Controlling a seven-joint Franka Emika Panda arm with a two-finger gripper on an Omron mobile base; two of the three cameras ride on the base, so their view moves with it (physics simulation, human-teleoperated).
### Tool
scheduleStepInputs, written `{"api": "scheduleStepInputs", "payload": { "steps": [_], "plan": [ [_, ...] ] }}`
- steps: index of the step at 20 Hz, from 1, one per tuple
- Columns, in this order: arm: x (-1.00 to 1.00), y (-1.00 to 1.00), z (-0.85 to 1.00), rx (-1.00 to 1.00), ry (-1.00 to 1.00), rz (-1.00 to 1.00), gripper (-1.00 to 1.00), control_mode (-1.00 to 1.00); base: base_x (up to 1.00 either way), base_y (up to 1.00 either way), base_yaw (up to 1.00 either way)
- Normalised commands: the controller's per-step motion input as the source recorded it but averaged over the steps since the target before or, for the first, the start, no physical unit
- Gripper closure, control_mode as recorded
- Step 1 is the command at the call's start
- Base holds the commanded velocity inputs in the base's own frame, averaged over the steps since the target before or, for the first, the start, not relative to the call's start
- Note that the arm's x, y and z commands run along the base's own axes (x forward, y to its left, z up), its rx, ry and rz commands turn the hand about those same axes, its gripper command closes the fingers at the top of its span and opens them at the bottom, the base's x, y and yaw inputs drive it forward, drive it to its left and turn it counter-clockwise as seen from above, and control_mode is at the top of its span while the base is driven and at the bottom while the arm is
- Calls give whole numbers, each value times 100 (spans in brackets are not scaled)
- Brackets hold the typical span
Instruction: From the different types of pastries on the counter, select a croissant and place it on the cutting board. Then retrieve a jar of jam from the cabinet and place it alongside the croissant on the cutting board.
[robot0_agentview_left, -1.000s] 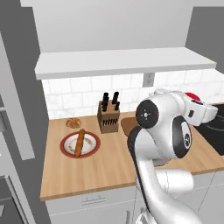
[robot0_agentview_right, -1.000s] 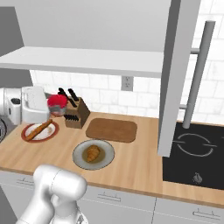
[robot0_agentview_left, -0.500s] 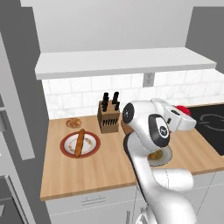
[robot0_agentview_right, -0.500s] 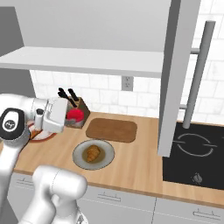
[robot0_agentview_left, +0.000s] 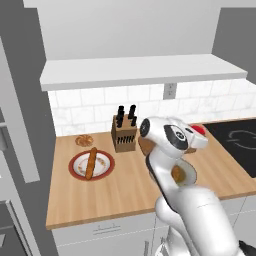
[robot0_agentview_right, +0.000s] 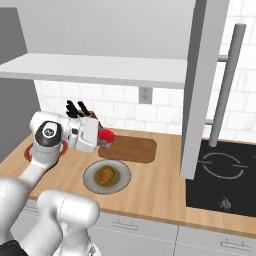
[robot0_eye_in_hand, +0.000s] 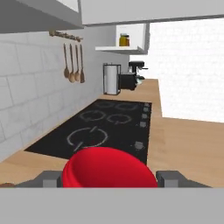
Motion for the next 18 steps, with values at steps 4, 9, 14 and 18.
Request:
{"api": "scheduleStepInputs", "payload": {
  "steps": [4, 9, 14, 18],
  "plan": [
    [74, 0, -33, 3, 2, -2, 100, -100, 0, 0, 0],
    [53, -7, -28, 1, 5, -5, 100, -100, 0, 0, 0],
    [4, -30, -32, 1, 5, -6, 100, -100, 0, 0, 0],
    [1, -32, -31, 0, 1, -4, 100, -100, 0, 0, 0]
  ]
}}
